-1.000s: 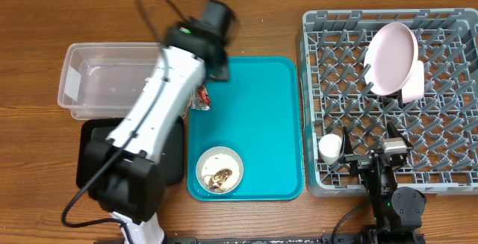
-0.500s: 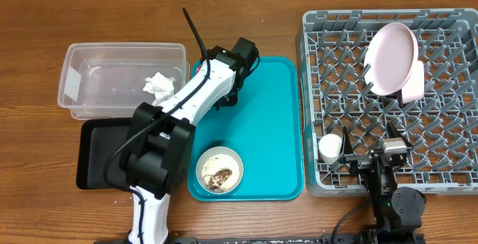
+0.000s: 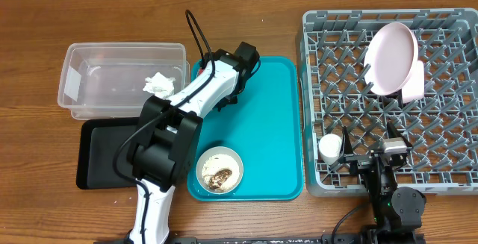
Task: Sort waste into correct bins and load items into the dishwasher
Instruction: 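Grasp the red wrapper with the left gripper and drop it in the clear bin, then grasp the white bowl of food scraps with the left gripper and lift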
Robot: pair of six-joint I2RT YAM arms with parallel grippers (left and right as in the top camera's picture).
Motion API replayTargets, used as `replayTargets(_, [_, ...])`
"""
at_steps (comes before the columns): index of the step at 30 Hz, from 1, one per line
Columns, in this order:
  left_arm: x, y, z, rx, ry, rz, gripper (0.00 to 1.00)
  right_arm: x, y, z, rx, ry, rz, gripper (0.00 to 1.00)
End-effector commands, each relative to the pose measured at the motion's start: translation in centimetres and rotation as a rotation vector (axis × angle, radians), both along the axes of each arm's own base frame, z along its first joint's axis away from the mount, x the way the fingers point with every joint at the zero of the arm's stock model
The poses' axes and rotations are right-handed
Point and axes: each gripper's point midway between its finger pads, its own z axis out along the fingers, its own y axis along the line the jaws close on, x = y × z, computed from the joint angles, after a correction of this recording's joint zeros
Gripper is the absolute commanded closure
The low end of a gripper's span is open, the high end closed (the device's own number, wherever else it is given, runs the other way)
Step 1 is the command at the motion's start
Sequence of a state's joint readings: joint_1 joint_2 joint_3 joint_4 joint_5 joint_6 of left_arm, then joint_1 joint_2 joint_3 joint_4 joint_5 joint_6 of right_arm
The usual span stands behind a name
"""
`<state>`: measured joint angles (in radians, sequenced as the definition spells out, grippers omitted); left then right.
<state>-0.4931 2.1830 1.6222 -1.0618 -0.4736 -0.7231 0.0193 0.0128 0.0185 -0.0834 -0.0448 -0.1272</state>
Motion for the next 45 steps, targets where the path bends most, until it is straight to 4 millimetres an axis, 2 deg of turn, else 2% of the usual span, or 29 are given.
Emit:
replayTargets(1, [0.7, -0.7, 2.5, -0.041, -0.017, 0.0, 0.96, 0.0, -0.2, -0.2, 0.007, -0.002, -0.007, 0.0])
replayTargets(7, [0.5, -0.9, 9.6, -0.138, -0.083, 0.012, 0.96, 0.0, -0.2, -0.2, 0.007, -0.002, -0.007, 0.0])
replayTargets(10, [0.1, 0.3, 12.7, -0.18, -0.13, 0.038, 0.96, 0.0, -0.2, -0.2, 0.007, -0.002, -0.007, 0.0])
replayTargets(13, [0.1, 2.9, 14.7, -0.174, -0.173, 0.09, 0.96, 0.0, -0.2, -0.2, 0.007, -0.002, -0.007, 0.0])
replayTargets(16, [0.5, 6.2, 14.5, -0.152, -0.171, 0.167, 0.96, 0.0, -0.2, -0.2, 0.007, -0.002, -0.007, 0.0])
replayTargets(19, [0.4, 9.3, 12.8, -0.146, -0.129, 0.252, 0.96, 0.0, -0.2, -0.2, 0.007, -0.002, -0.007, 0.0])
replayTargets(22, [0.3, 10.9, 10.9, -0.204, -0.081, 0.324, 0.95, 0.0, -0.2, -0.2, 0.007, -0.002, -0.007, 0.0])
replayTargets(23, [0.3, 11.1, 10.6, -0.226, -0.07, 0.337, 0.91, 0.0, -0.2, -0.2, 0.007, -0.002, -0.007, 0.0])
replayTargets(24, [0.2, 11.3, 10.3, -0.253, -0.058, 0.355, 0.78, 0.0, -0.2, -0.2, 0.007, -0.003, -0.007, 0.0])
replayTargets(25, [0.3, 11.4, 10.1, -0.274, -0.053, 0.367, 0.5, 0.0, -0.2, -0.2, 0.007, -0.002, -0.007, 0.0])
replayTargets(26, [0.3, 11.6, 10.0, -0.3, -0.05, 0.38, 0.16, 0.0, -0.2, -0.2, 0.007, -0.002, -0.007, 0.0])
replayTargets(27, [0.3, 11.6, 10.1, -0.317, -0.049, 0.386, 0.08, 0.0, -0.2, -0.2, 0.007, -0.002, -0.007, 0.0])
replayTargets(30, [0.4, 11.5, 11.0, -0.371, -0.034, 0.363, 0.04, 0.0, -0.2, -0.2, 0.007, -0.002, -0.007, 0.0])
replayTargets(33, [0.4, 11.3, 12.8, -0.377, -0.054, 0.336, 0.05, 0.0, -0.2, -0.2, 0.007, -0.002, -0.007, 0.0])
replayTargets(35, [0.3, 10.4, 14.4, -0.384, -0.078, 0.276, 0.09, 0.0, -0.2, -0.2, 0.007, -0.002, -0.007, 0.0])
replayTargets(38, [-0.6, 7.8, 16.2, -0.394, -0.088, 0.172, 0.1, 0.0, -0.2, -0.2, 0.007, -0.002, -0.007, 0.0])
replayTargets(41, [-2.4, 4.3, 16.7, -0.367, -0.041, 0.047, 0.12, 0.0, -0.2, -0.2, 0.007, -0.002, -0.007, 0.0])
replayTargets(42, [-3.2, 3.2, 16.5, -0.357, -0.016, 0.014, 0.15, 0.0, -0.2, -0.2, 0.007, -0.002, -0.007, 0.0])
replayTargets(45, [-6.0, -0.5, 15.2, -0.334, 0.071, -0.081, 0.33, 0.0, -0.2, -0.2, 0.007, -0.002, -0.007, 0.0])
